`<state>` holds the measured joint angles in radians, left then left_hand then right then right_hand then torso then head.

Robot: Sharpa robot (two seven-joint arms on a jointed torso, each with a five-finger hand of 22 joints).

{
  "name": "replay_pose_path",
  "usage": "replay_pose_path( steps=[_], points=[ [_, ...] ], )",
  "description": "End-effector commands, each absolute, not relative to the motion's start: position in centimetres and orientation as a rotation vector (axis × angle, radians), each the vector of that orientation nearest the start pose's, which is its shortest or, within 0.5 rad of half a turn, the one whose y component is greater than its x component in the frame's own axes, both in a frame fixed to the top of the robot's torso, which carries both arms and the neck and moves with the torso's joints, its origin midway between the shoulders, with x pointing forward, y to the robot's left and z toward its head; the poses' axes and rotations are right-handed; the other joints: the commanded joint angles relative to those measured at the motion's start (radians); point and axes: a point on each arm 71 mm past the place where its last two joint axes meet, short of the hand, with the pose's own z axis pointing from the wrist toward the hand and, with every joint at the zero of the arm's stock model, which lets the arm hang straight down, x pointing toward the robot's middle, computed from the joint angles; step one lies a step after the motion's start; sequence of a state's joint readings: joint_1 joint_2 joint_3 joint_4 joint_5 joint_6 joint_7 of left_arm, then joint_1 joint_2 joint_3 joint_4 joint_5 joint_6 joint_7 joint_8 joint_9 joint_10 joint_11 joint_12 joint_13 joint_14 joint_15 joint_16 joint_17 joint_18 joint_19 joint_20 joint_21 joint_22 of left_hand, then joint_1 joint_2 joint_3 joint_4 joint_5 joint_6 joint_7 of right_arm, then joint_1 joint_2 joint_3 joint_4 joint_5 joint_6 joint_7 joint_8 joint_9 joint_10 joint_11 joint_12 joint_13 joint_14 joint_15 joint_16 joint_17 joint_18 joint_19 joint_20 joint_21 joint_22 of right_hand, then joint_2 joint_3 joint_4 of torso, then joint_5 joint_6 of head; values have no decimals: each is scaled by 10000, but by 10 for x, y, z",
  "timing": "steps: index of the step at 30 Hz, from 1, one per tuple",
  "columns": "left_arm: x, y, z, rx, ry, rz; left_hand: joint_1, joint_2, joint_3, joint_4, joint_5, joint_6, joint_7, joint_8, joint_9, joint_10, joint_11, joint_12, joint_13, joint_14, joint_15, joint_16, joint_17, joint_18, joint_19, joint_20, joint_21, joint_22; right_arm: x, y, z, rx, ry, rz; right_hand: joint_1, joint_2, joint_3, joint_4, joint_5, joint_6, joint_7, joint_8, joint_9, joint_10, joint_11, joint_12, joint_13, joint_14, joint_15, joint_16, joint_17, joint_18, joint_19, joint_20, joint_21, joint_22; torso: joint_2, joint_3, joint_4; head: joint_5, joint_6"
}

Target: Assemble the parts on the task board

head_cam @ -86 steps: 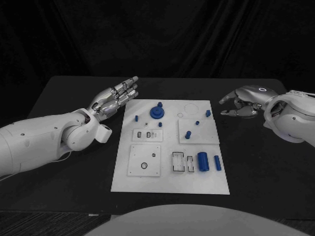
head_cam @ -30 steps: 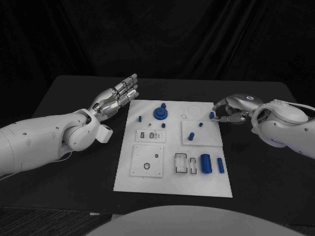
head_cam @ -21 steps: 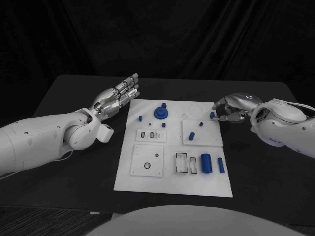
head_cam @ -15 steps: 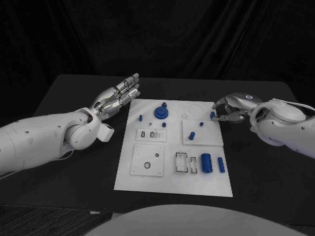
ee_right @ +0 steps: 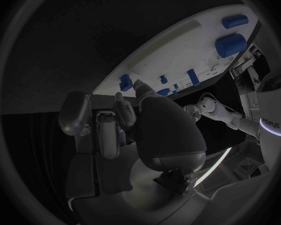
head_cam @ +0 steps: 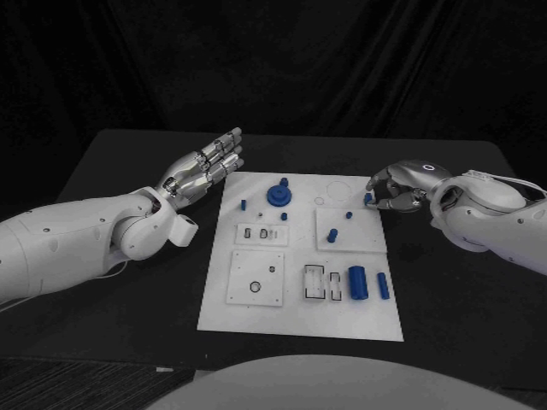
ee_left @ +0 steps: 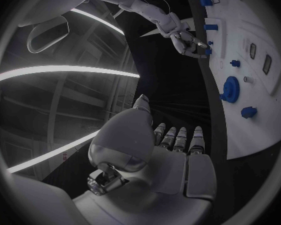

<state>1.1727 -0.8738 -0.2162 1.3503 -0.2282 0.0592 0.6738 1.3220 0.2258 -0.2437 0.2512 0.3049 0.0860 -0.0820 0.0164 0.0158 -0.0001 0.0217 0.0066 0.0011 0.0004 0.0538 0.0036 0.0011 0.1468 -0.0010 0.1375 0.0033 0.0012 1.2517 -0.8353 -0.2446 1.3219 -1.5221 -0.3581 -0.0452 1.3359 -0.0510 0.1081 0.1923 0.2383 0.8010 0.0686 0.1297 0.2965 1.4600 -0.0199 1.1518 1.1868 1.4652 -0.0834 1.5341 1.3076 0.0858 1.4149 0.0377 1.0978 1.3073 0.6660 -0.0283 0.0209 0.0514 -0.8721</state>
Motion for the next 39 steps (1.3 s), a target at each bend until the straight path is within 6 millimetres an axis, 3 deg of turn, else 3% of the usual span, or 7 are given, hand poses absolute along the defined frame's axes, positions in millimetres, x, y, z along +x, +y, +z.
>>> replay_pose_path(
  steps=[1,10,18,26,29,35,39],
  points=[
    [471,256,-239,-7398,15311,-17623,-55,30,4,63,-44,9,67,39,11,1,-51,-66,-11,-4,80,-36,-11,-8,10,4,-33,-12,499,-260,-238,-2749,17200,4253,98,-7,2,-69,-53,85,-4,103,127,1108,-12,4190,3840,879,79,-30,2123,-25,-78,3,-23,1545,-1,1,8,11,-6],
    [470,254,-240,-7426,15423,-17712,-45,61,19,64,4,51,145,50,19,1,-74,-66,-11,-4,95,-36,-11,-4,10,23,-33,-12,501,-256,-242,-2793,17167,4306,208,6,6,-202,-35,31,-2,228,471,1108,-11,4190,3840,873,84,-38,2106,-22,-98,7,-14,1540,2,3,9,3,-6],
    [470,255,-240,-7458,15473,-17688,-21,98,43,50,72,90,263,62,25,1,-111,-66,-11,-4,101,-36,-11,4,10,38,-33,-12,502,-255,-243,-2822,17092,4355,395,83,56,-528,630,-136,-28,730,1754,1108,-30,4190,3840,863,68,-46,2078,-13,-153,-2,10,1529,-1,-4,3,31,-6],
    [470,255,-240,-7479,15543,-17713,11,125,68,23,146,107,335,66,26,1,-135,-66,-11,-4,106,-36,-11,12,10,52,-33,-12,503,-254,-243,-2805,17098,4319,444,164,115,-652,727,-266,-13,997,2519,1108,-26,4190,3840,834,80,-96,2004,5,-218,4,-70,1503,-4,-4,-10,31,-6],
    [469,255,-241,-7485,15564,-17719,28,134,79,7,179,113,361,67,27,1,-145,-66,-11,-4,110,-36,-11,15,10,58,-33,-12,503,-254,-244,-2806,17106,4315,449,160,118,-673,730,-298,-15,1032,2642,1108,-20,4190,3840,827,78,-107,1988,10,-234,8,-98,1495,1,-1,-6,25,-6],
    [469,255,-241,-7497,15587,-17719,49,135,88,-15,213,113,379,67,27,1,-155,-66,-11,-4,113,-36,-11,18,10,64,-33,-12,503,-254,-244,-2813,17134,4315,288,102,34,-631,258,-643,-16,1069,3259,1108,-11,4190,3840,810,83,-132,1946,16,-265,23,-123,1485,-4,2,-5,23,-6],
    [469,255,-241,-7503,15602,-17724,58,135,92,-25,228,117,385,68,27,1,-157,-66,-11,-4,114,-36,-11,19,10,67,-33,-12,503,-254,-244,-2809,17210,4282,147,44,-56,-525,-266,-1024,-4,850,3431,1108,-1,4190,3840,794,98,-159,1902,25,-285,33,-161,1474,-3,-3,-12,16,-6]
  ],
)
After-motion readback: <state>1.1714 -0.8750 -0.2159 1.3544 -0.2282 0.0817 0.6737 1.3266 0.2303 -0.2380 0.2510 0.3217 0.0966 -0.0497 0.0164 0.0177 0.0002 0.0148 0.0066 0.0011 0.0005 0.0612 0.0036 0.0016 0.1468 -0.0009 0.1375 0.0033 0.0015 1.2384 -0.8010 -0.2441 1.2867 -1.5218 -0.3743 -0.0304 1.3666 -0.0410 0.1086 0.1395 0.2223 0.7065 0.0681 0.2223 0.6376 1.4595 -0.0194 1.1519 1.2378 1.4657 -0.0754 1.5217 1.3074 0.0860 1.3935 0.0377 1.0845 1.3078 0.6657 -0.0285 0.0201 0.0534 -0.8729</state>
